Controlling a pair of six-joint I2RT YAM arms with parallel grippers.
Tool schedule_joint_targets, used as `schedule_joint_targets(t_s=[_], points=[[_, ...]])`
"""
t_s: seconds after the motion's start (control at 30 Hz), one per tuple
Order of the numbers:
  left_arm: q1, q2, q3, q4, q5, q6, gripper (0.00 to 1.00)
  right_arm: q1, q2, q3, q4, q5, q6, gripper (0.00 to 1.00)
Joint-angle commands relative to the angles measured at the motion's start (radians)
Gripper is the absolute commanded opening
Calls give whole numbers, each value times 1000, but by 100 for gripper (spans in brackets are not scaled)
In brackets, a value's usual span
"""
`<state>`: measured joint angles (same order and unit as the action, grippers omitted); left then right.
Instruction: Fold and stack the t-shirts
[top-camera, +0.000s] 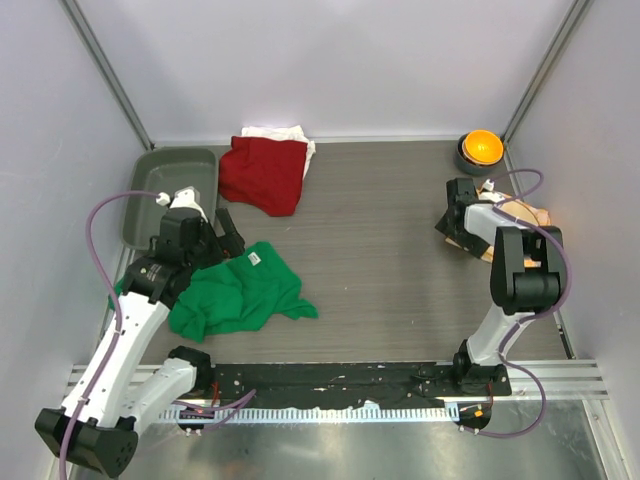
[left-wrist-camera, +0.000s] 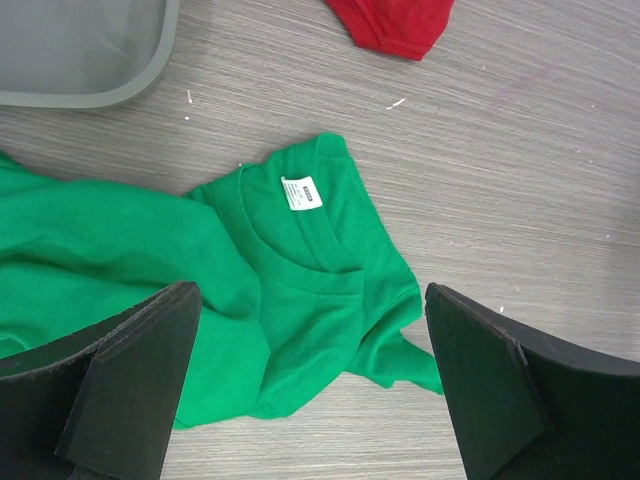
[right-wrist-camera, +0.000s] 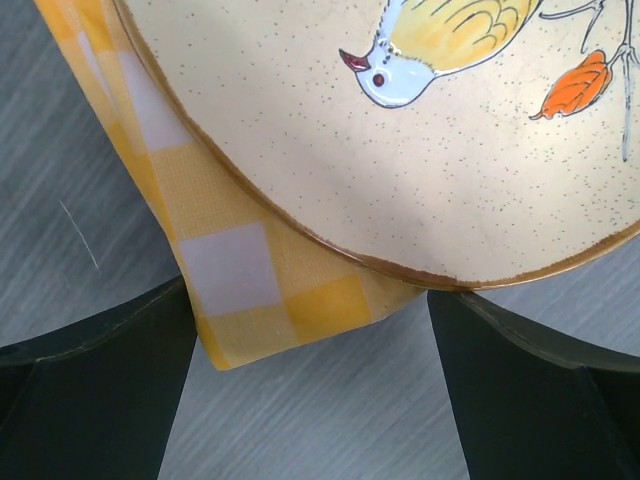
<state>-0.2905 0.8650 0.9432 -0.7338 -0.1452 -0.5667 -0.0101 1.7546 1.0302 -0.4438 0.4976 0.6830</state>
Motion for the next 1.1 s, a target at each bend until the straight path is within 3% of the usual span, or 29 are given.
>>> schedule_joint_targets(t_s=[0.0,0.17,0.27,0.43,0.63,0.77,1.0,1.03,1.07], points=[[1,26,25,31,-22,21,100,-8,105,47,-1,33,-65,100],[1,121,83,37,-25,11,100,4,132,116,-1,-13,-45,100],[1,209,108,25,-10,-13,100,64,63,107,4,30,-43,100],[-2,365,112,39,12,-53,99,318,-40,149,-52,225,-134,100],[-18,572,117,53,-39,-104,92,562,-127,162,-43,157,-203,100],[-38,676,134,68,-67,-136,82,616,-194,85,13,82,-195,100],[-111,879,206,97,-117,-170,77,631,-312,-1,20,91,-224,100],[-117,905,213,97,-117,-174,74,631,-326,-21,19,91,-226,100],[-124,946,232,100,-123,-179,63,631,-345,-30,19,93,-224,100]])
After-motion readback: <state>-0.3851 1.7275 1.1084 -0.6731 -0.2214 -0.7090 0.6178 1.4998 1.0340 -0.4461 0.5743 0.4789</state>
